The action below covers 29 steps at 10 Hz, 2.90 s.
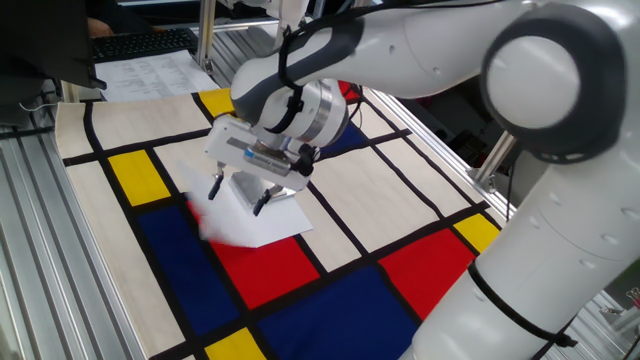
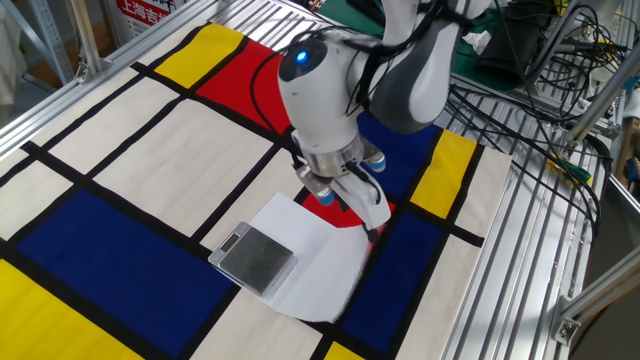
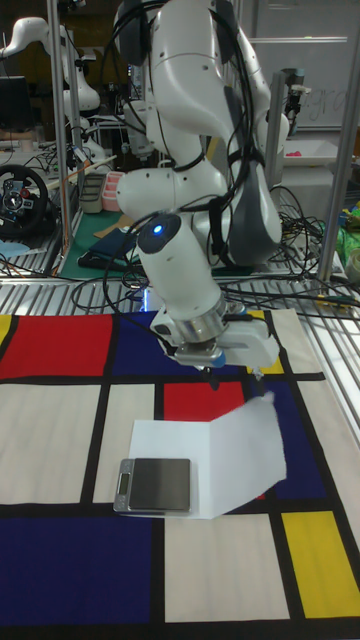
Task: Unfold a piece of paper
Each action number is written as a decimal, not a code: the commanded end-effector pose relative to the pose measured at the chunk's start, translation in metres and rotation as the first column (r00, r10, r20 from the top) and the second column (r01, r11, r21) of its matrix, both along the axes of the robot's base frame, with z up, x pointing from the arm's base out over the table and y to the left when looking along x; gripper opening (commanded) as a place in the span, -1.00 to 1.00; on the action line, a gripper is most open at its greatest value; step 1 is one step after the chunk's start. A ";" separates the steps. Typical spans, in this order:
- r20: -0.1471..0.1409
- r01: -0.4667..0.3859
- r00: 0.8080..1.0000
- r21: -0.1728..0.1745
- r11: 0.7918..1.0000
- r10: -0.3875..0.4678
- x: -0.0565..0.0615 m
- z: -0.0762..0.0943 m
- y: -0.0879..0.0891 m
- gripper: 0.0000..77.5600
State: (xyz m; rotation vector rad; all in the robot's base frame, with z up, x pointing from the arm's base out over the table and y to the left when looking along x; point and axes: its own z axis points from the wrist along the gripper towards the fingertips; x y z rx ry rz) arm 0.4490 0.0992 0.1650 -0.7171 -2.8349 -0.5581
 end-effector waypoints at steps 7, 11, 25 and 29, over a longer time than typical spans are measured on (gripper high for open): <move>0.009 -0.053 0.998 -0.097 0.994 0.054 0.005 0.000 0.000 1.00; 0.018 -0.097 0.995 -0.165 0.981 0.101 0.005 0.000 0.000 1.00; 0.020 -0.115 0.992 -0.198 0.974 0.121 0.005 0.000 0.000 -0.97; 0.016 -0.355 0.927 -0.276 0.893 0.374 0.004 -0.003 0.010 -0.97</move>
